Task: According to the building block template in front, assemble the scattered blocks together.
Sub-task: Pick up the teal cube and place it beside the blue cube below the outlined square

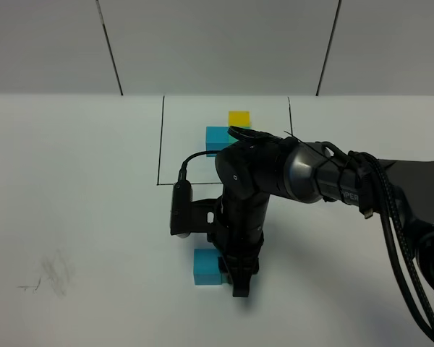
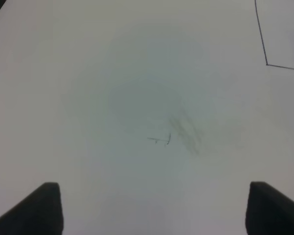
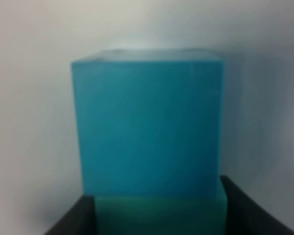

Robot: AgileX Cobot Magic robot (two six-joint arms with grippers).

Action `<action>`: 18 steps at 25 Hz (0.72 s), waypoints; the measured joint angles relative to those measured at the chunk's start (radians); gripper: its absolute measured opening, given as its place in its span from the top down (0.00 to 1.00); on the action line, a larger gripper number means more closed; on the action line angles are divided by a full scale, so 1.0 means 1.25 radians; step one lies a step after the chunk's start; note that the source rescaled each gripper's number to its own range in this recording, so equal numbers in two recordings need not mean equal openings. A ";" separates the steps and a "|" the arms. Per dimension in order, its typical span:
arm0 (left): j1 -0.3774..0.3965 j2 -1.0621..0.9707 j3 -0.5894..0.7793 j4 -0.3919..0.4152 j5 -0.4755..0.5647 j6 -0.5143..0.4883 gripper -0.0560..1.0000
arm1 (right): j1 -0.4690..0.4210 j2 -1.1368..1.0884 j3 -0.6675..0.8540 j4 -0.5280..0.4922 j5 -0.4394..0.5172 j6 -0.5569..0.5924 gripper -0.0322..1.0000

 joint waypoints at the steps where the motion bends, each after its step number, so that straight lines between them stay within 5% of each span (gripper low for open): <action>1: 0.000 0.000 0.000 0.000 0.000 0.000 0.10 | 0.000 0.001 -0.001 0.000 0.001 0.002 0.94; 15: 0.000 0.000 0.000 0.000 0.000 0.000 0.10 | 0.000 0.006 -0.007 0.000 0.009 0.043 0.93; 18: 0.000 0.000 0.000 0.000 0.000 0.000 0.10 | 0.000 0.016 -0.010 0.001 0.019 0.070 0.76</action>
